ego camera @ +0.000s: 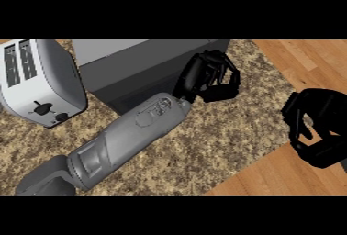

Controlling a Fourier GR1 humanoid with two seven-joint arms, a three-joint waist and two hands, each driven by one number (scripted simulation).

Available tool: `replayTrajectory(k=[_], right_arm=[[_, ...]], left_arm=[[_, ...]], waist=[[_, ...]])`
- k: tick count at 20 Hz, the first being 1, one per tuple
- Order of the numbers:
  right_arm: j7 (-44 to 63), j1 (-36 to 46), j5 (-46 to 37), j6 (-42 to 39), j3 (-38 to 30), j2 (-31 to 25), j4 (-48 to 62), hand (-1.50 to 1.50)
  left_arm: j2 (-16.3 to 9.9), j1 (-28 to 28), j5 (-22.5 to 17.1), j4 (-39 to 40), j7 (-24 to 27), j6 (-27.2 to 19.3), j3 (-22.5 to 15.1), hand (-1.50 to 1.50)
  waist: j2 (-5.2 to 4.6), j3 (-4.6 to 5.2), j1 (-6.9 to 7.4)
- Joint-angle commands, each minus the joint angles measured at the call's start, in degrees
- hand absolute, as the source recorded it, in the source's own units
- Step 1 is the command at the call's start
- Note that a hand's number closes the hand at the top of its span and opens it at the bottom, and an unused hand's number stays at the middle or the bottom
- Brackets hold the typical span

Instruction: Pick up the milk, place it into the microwave and close the microwave

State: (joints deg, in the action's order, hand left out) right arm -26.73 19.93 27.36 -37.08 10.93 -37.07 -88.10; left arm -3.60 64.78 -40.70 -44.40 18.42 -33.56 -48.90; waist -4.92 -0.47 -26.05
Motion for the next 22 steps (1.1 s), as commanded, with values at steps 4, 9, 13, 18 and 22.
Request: replayTrajectory(k=[4,9,13,18,22], right_arm=[[-1.66,-0.87,1.08,-3.51,1.76,-0.04,-3.49,1.5],[-0.55,-0.86,1.62,-3.0,1.94,-0.66,-5.98,1.5],[3.0,-3.17,0.87,-5.79,6.24,-2.56,-6.9,1.5],[4.15,-6.05,2.86,-4.93,8.59,-1.08,-9.14,1.5],[5.03,-8.09,3.13,-3.9,10.27,-0.33,-11.79,1.5]], left_arm=[[3.42,2.47,-0.54,3.41,0.01,-0.94,0.0,1.5],[3.4,2.55,-0.5,3.53,0.21,-1.52,-0.2,1.5],[3.45,-0.18,-3.01,5.75,-3.1,-6.44,2.0,1.5],[3.57,-4.67,-15.49,-1.08,-2.87,-3.23,14.15,1.5],[3.61,-7.31,-19.64,-0.43,-2.02,-0.03,15.91,1.5]], waist=[[-1.12,-0.28,-1.83],[-1.02,-0.19,-1.6],[-1.79,-0.1,0.69],[-2.65,0.93,2.47],[-2.16,0.77,3.31]])
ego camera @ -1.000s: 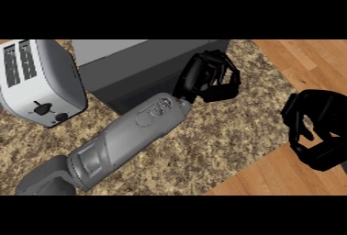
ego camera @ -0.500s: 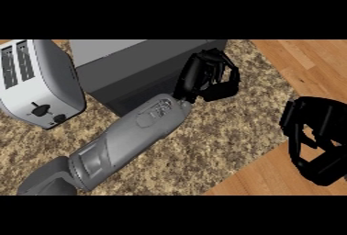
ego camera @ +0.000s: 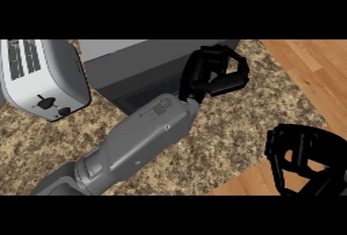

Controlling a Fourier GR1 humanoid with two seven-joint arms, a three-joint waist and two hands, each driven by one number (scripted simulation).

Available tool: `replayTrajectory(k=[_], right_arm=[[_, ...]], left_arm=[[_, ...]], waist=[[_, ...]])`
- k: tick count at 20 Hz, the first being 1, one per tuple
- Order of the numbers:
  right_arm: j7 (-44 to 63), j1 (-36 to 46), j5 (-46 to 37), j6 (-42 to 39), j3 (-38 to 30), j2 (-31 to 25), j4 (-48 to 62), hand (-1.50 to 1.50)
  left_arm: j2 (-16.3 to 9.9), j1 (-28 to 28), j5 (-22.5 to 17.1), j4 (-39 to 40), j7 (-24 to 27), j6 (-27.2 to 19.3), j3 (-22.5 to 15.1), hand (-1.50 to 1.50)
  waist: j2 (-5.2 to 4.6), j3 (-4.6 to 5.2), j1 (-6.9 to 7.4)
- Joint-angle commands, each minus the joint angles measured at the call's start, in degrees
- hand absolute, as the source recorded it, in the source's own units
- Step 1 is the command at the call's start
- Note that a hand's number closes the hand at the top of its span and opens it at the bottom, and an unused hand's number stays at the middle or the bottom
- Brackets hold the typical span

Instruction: Pick up the milk, place it into the microwave and close the microwave

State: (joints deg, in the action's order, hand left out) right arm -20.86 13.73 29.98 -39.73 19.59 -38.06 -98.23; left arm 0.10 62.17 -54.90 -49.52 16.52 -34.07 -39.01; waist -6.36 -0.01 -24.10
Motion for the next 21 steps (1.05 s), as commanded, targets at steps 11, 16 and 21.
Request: replayTrajectory(k=[11,16,21], right_arm=[[-0.19,-7.73,-0.63,3.41,4.1,3.27,-7.85,1.5],[0.18,-10.21,-2.05,5.79,5.39,4.41,-10.74,1.5],[0.61,-12.78,-3.76,7.87,6.98,5.37,-13.35,1.5]], left_arm=[[-1.2,-7.47,-10.34,8.24,2.42,11.32,3.69,1.5],[-2.36,-8.07,-11.6,9.55,3.25,16.07,2.34,1.5],[-2.2,-8.48,-12.39,11.13,4.27,19.48,1.07,1.5]], waist=[[-0.28,0.31,5.28],[-0.26,0.38,6.44],[-0.5,0.32,6.9]])
